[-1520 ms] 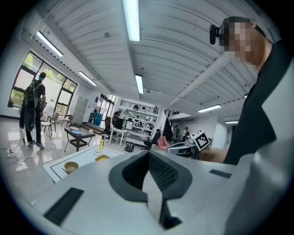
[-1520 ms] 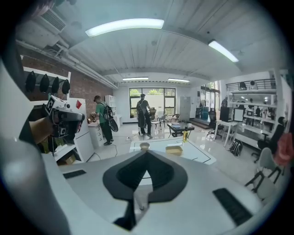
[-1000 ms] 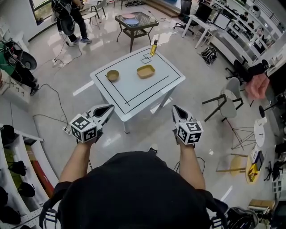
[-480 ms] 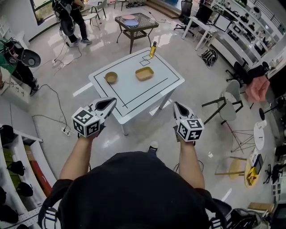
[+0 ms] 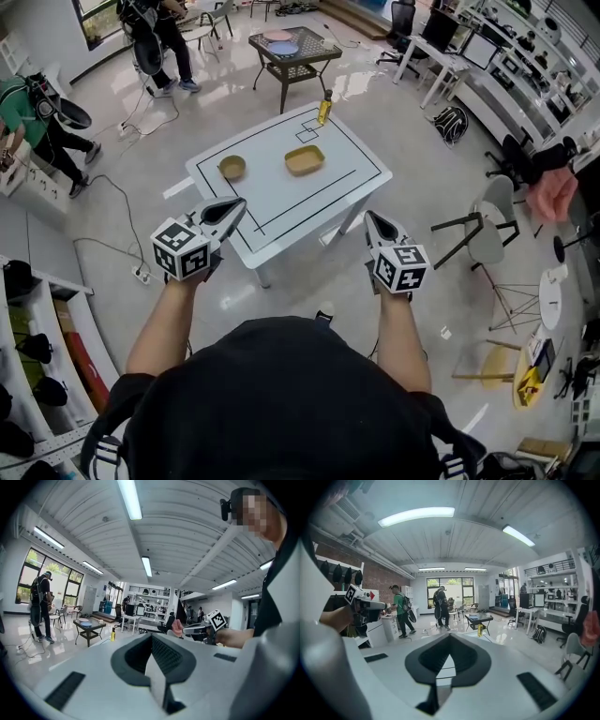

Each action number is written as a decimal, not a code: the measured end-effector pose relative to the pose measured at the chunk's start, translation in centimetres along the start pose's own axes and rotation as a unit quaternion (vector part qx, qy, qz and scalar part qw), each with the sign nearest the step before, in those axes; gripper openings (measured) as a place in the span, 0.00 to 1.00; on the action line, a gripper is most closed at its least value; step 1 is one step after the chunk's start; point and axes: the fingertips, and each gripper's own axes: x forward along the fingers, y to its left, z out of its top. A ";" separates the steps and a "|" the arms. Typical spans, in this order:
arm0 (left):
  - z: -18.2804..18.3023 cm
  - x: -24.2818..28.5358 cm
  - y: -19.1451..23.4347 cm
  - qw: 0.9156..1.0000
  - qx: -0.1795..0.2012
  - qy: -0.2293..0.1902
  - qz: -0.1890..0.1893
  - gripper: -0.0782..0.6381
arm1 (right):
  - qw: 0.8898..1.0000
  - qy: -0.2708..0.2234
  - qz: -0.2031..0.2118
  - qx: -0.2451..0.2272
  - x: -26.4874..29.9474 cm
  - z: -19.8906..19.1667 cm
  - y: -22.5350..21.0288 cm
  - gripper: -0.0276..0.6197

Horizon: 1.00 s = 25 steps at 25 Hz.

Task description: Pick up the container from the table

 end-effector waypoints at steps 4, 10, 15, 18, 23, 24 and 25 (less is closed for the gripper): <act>0.3 2.1 0.4 1.000 -0.010 0.001 0.001 0.12 | 1.000 0.003 0.009 0.003 1.3 0.2 -2.0 0.05; 0.4 4.9 1.1 1.000 -0.010 0.007 0.015 0.12 | 1.000 0.004 0.027 -0.003 3.6 0.9 -4.4 0.05; 0.5 6.9 1.3 1.000 -0.012 0.010 0.027 0.12 | 0.999 0.004 0.042 -0.009 5.0 1.3 -6.1 0.05; 0.7 8.3 1.2 0.999 -0.011 0.011 0.034 0.12 | 0.999 0.004 0.052 -0.009 5.8 1.5 -7.4 0.05; 0.9 10.4 1.0 0.999 -0.009 0.014 0.049 0.12 | 0.998 0.003 0.068 -0.010 7.1 1.8 -9.6 0.05; 1.0 10.8 1.0 0.998 -0.010 0.015 0.052 0.12 | 0.997 0.003 0.072 -0.010 7.4 1.9 -10.0 0.05; 1.0 11.2 1.1 0.998 -0.011 0.015 0.056 0.12 | 0.997 0.004 0.076 -0.011 7.7 2.1 -10.4 0.05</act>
